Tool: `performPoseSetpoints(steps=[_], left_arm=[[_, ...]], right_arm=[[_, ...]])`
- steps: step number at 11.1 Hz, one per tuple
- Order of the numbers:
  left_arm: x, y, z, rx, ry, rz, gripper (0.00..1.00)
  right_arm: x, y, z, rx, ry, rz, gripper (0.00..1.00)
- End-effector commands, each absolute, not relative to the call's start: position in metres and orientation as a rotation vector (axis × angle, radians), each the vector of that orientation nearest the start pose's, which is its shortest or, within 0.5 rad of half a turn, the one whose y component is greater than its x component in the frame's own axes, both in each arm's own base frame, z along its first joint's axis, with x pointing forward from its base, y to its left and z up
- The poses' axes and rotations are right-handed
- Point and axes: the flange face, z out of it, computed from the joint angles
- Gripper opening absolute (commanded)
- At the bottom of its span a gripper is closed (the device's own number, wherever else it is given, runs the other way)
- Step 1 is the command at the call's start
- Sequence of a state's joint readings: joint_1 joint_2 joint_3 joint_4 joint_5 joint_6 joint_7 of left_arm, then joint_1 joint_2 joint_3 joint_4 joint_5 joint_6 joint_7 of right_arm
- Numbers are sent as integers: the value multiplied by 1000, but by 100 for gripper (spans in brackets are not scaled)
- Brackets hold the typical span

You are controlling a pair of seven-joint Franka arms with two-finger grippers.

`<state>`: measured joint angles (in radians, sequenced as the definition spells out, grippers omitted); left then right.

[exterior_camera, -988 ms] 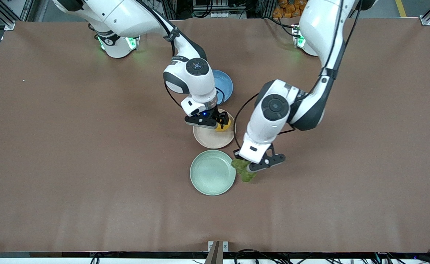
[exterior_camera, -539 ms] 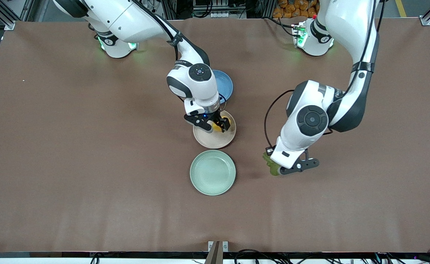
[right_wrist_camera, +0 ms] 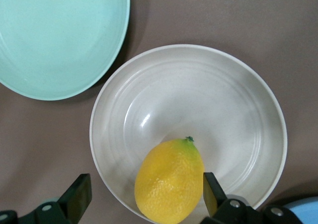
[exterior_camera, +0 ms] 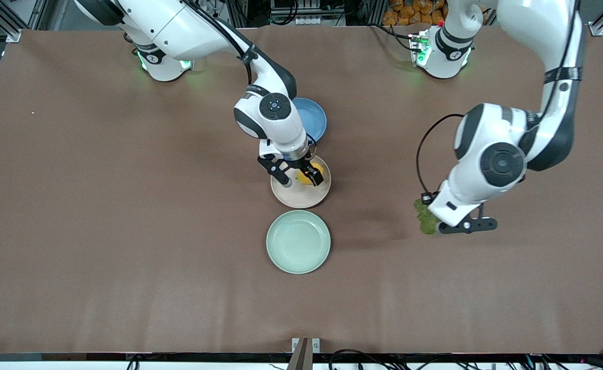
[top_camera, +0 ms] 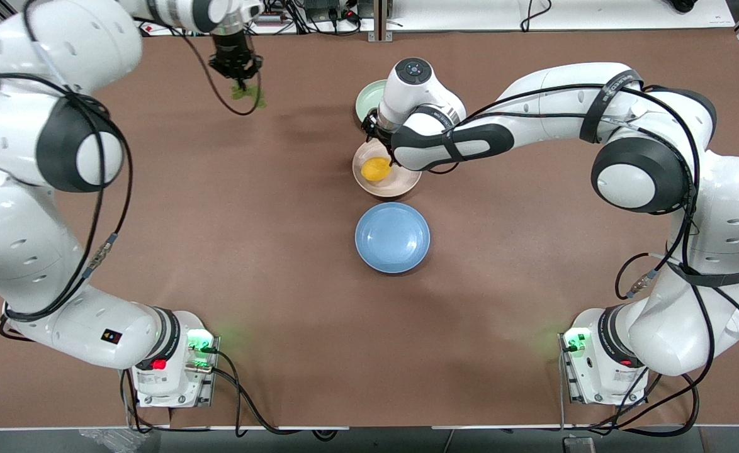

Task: Pick lemon and lettuce from plates
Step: 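Carry the lettuce off the green plate with the left gripper and set it down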

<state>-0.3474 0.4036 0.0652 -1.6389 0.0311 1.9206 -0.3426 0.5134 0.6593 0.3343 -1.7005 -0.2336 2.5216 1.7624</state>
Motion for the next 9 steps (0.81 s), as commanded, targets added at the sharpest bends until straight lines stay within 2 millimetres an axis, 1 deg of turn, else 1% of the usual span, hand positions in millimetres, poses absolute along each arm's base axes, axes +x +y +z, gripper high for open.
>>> performPoseSetpoints(steps=[1, 2, 4, 5, 6, 7, 9], left_arm=[[614, -135, 365, -3036, 59, 218, 0], [611, -126, 358, -3035, 97, 240, 0], [613, -100, 350, -3038, 149, 272, 0], [613, -83, 343, -3039, 180, 301, 0], [612, -75, 333, -3036, 218, 332, 0], [609, -74, 318, -3030, 232, 372, 0], [603, -74, 303, -3021, 242, 421, 0]], right_arm=[[482, 508, 235, -2626, 1262, 18, 95], [480, 509, 235, -2622, 1253, 16, 94], [480, 509, 230, -2622, 1259, 22, 94], [477, 511, 226, -2633, 1251, 21, 94], [471, 516, 222, -2648, 1233, 23, 94], [468, 518, 220, -2652, 1230, 27, 94], [463, 521, 215, -2672, 1206, 19, 86]])
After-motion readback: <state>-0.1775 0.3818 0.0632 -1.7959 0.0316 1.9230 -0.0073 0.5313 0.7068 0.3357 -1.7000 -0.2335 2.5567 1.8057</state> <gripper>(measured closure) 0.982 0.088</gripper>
